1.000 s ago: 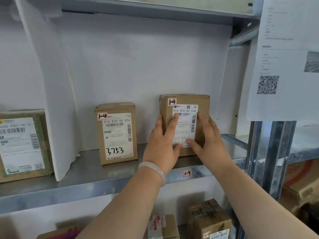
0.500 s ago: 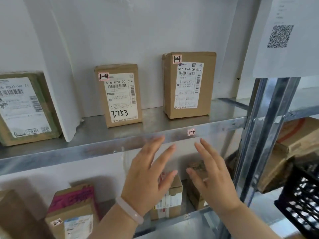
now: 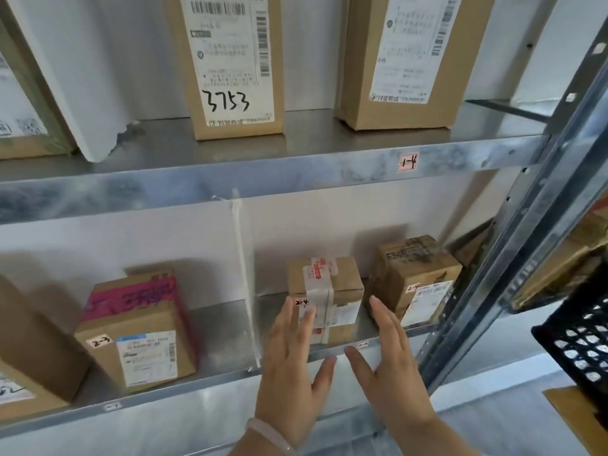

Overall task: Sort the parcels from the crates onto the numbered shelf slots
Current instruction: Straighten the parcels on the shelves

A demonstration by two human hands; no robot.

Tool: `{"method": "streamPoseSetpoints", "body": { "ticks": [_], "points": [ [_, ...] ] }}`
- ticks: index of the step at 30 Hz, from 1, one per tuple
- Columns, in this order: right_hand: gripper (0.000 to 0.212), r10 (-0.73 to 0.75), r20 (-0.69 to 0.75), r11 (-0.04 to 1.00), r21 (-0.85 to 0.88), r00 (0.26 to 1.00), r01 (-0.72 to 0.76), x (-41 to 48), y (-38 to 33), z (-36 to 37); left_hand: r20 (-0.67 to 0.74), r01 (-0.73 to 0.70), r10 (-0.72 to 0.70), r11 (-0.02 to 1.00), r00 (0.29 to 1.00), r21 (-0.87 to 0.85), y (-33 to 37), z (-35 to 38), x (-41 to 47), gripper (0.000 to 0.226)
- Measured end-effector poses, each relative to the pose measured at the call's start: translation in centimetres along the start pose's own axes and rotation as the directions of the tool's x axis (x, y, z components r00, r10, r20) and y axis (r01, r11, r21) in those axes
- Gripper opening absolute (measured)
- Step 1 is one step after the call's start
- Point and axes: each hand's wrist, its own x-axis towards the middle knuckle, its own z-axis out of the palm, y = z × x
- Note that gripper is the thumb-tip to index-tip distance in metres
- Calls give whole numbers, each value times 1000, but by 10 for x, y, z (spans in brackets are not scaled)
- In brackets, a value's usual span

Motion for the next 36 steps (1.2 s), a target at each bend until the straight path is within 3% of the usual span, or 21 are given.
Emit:
{"method": "streamPoseSetpoints", "body": {
  "ticks": [3, 6, 9, 13, 20, 25, 30, 33, 36],
  "points": [
    [96, 111, 29, 988, 103, 993, -113, 19, 15, 14, -70, 155, -161, 984, 984, -87, -7, 23, 7, 86],
    [88, 177, 136, 952, 228, 975, -205, 42, 30, 28, -120, 298, -337, 917, 934, -265, -18, 44, 22, 89],
    [70, 136, 205, 935, 298, 969, -194, 60, 43, 41, -97, 384, -460, 824, 882, -417, -31, 61, 37, 74],
    [60, 140, 176, 904, 379, 974, -198, 80, 51, 54, -137, 423, -525, 792, 840, -441, -41, 72, 52, 57],
    [56, 130, 230, 883, 416, 965, -218, 108, 49, 66, -238, 399, -536, 800, 810, -448, -54, 83, 69, 55],
    [91, 107, 306, 899, 377, 946, -224, 77, 54, 43, -177, 452, -581, 760, 794, -467, -51, 84, 57, 84],
    [64, 34, 272, 938, 324, 962, -125, 9, 89, -1, -222, 511, -617, 766, 755, -389, -24, 96, 4, 86],
    [49, 202, 90, 917, 333, 975, -221, 2, 118, -28, -176, 442, -514, 834, 839, -330, 4, 115, -15, 71],
    [47, 403, 39, 815, 440, 914, -378, 21, 130, -50, -32, 360, -383, 891, 923, -277, 30, 137, -5, 59]
  ]
}}
